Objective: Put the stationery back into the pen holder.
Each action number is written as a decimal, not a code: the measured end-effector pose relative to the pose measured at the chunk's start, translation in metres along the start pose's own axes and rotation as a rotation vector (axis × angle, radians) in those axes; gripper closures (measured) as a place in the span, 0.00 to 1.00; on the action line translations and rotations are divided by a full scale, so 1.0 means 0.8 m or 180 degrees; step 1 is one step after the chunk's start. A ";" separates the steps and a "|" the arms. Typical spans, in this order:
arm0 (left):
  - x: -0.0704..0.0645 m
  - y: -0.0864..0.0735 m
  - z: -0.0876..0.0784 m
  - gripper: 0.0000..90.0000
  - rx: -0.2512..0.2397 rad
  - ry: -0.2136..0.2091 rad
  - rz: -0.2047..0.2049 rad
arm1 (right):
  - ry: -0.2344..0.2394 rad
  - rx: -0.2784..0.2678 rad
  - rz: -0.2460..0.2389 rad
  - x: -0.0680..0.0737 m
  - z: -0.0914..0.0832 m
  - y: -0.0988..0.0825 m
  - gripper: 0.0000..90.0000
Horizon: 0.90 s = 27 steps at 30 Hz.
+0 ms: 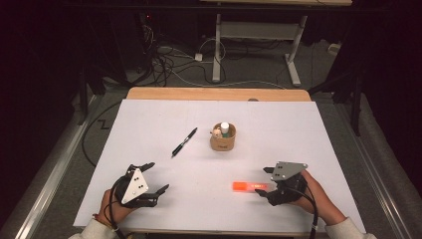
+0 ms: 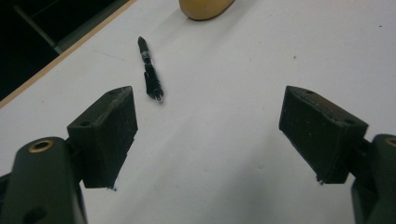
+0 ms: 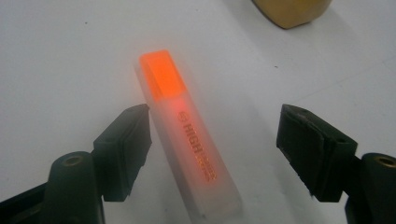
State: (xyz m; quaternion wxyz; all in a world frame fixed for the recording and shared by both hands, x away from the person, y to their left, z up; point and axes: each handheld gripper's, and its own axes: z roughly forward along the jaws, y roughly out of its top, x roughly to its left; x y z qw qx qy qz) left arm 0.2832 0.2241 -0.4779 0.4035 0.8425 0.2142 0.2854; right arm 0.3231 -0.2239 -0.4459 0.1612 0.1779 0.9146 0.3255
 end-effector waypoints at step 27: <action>-0.003 -0.002 0.006 0.21 0.0051 -0.0126 -0.0035 | 0.0826 0.1247 -0.0582 -0.004 0.078 0.082 0.62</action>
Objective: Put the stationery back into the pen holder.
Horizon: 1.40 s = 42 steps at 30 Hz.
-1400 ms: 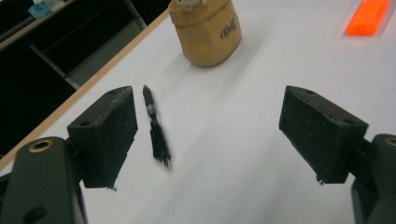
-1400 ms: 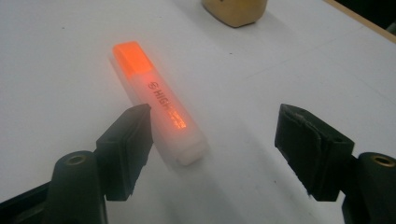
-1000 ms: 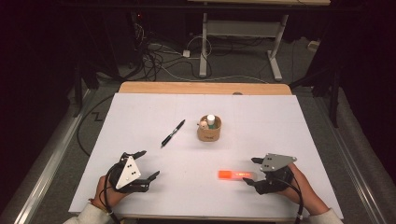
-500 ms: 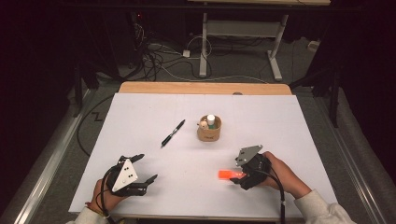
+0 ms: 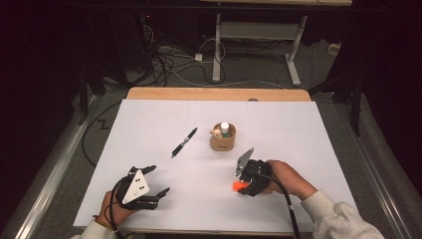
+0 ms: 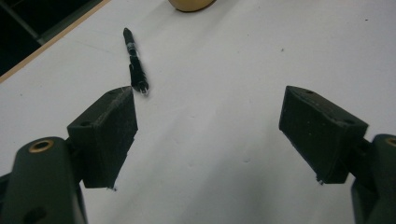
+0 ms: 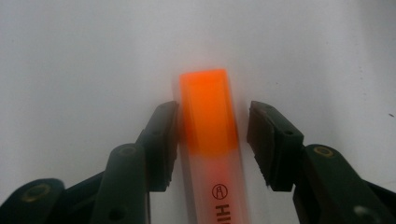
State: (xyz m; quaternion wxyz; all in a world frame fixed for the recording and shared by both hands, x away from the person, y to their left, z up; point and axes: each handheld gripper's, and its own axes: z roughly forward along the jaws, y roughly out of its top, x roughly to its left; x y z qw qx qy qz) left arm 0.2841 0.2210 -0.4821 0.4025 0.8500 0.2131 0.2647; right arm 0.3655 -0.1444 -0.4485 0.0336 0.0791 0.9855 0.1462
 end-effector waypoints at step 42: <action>0.001 0.001 0.001 0.21 0.0003 0.0005 -0.0040 | -0.1063 -0.2100 0.0622 0.001 -0.072 -0.061 0.75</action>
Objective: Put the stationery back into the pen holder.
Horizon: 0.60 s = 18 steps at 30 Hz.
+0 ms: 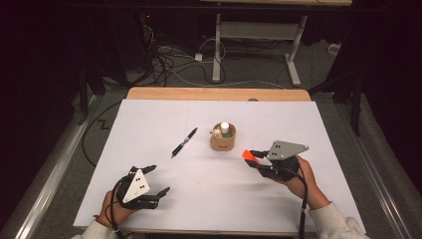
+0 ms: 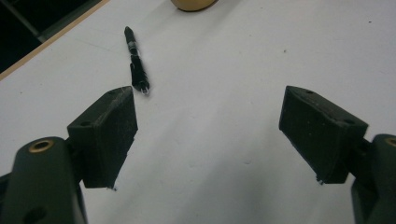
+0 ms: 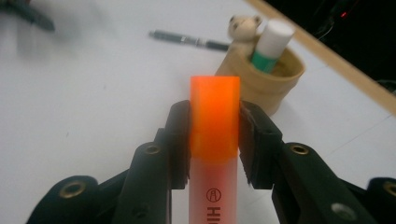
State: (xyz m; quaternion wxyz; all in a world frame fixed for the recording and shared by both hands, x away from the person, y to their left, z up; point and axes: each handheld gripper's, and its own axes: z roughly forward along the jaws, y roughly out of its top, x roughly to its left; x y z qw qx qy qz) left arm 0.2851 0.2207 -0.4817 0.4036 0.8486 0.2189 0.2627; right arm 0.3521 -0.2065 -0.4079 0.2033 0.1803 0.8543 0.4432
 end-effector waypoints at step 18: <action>0.001 -0.001 -0.001 0.21 -0.0011 0.0001 0.0002 | -0.0276 -0.0722 0.0264 -0.032 0.032 0.045 0.75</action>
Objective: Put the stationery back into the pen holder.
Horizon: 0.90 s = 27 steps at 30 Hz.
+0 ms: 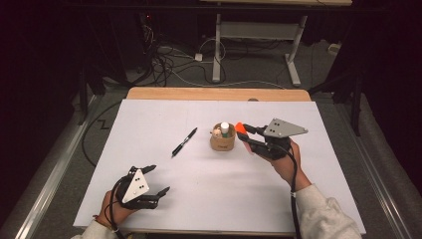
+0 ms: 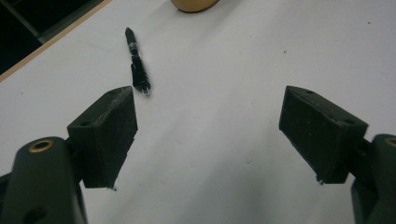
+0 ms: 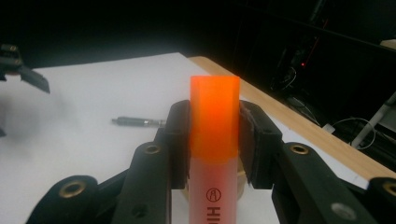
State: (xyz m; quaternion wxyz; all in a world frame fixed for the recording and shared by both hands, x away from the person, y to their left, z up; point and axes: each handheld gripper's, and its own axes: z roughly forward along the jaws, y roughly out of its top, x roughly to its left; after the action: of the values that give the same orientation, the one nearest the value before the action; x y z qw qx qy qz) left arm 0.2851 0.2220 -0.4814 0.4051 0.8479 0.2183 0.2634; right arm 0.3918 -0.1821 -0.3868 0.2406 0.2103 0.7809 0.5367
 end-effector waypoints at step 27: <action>0.002 -0.001 -0.004 0.21 -0.0105 -0.0041 -0.0014 | -0.0139 -0.0423 0.0421 -0.028 0.095 0.009 0.75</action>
State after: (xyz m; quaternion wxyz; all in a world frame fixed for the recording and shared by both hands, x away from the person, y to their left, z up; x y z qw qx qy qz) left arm 0.2843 0.2256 -0.4800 0.4210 0.8423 0.2131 0.2606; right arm 0.4558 -0.1372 -0.4003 0.2351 0.2567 0.7225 0.5974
